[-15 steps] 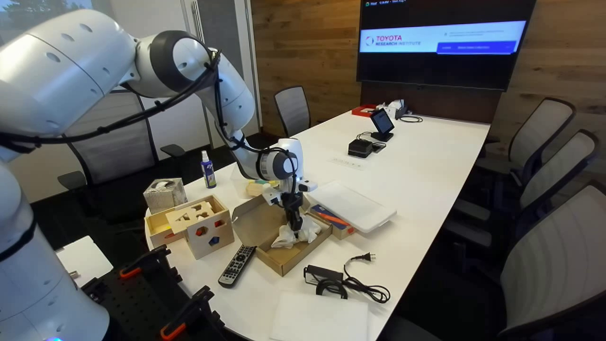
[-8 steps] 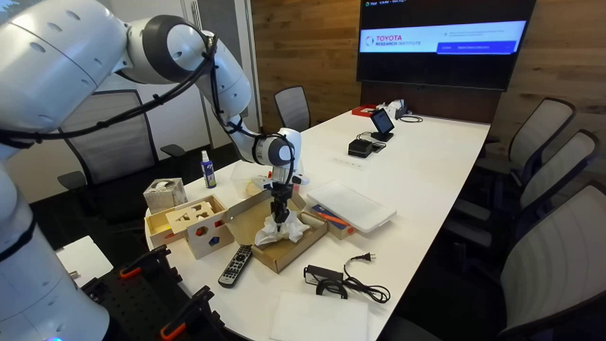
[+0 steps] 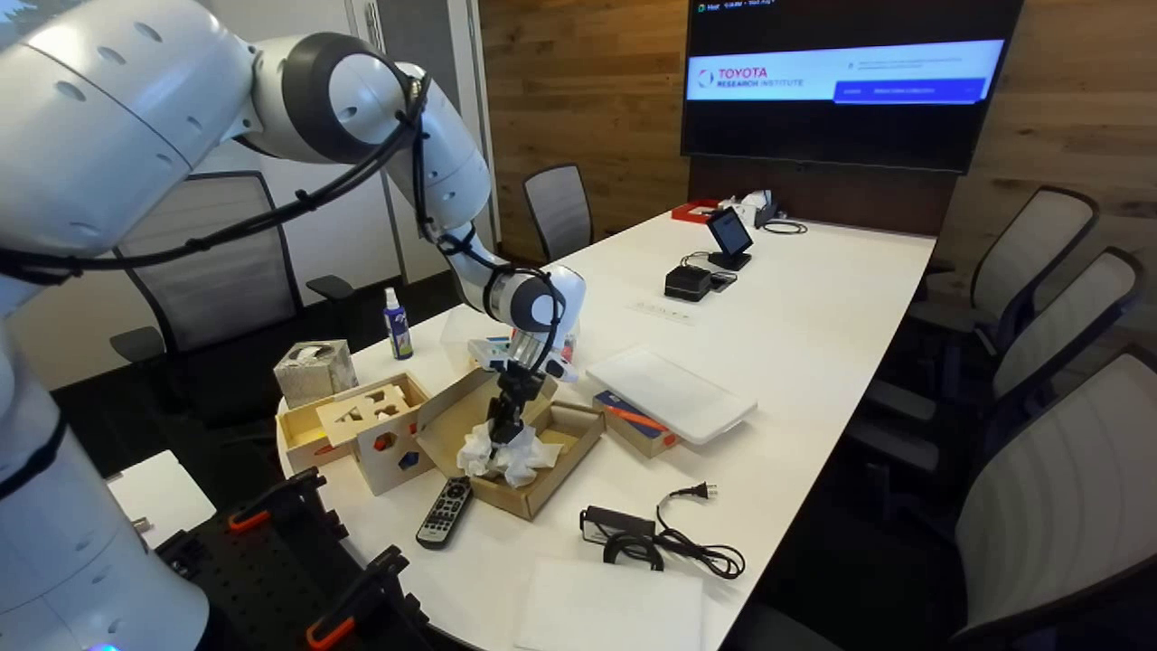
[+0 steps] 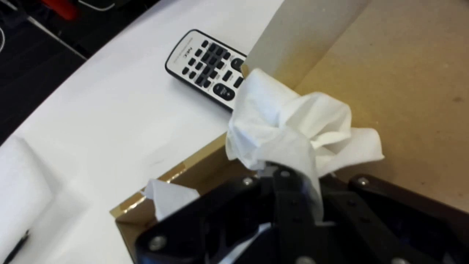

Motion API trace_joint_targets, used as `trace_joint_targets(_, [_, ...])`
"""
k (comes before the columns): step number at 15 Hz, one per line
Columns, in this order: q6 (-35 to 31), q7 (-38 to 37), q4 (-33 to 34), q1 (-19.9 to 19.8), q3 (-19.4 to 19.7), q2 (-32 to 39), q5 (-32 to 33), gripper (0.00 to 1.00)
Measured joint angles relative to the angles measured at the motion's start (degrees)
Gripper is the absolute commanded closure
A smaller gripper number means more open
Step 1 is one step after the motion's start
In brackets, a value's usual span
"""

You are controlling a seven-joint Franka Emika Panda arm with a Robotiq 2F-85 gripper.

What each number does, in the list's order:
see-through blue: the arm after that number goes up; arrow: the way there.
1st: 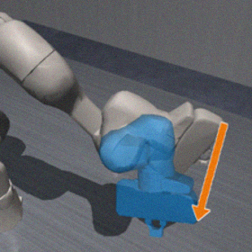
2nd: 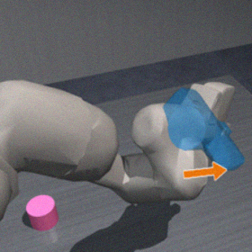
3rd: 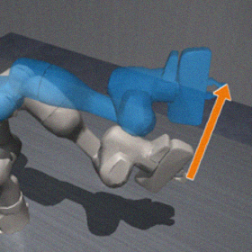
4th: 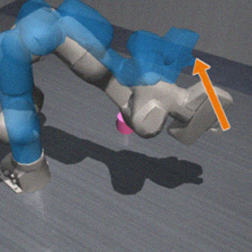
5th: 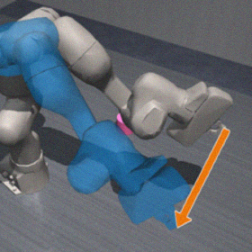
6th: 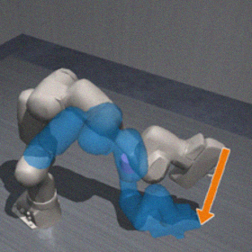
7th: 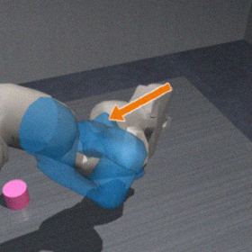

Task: Use the napkins to wipe inside the box

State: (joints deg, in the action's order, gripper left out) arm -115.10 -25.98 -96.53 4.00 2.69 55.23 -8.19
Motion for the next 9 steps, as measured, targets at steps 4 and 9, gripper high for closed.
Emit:
trace_joint_targets(4, [3.3, -1.4, -1.5, -0.7, 0.8, 0.2, -1.4, 0.99])
trace_joint_targets(9, [6.3, -7.3, -1.6, 0.1, 3.1, 0.1, -1.3, 0.99])
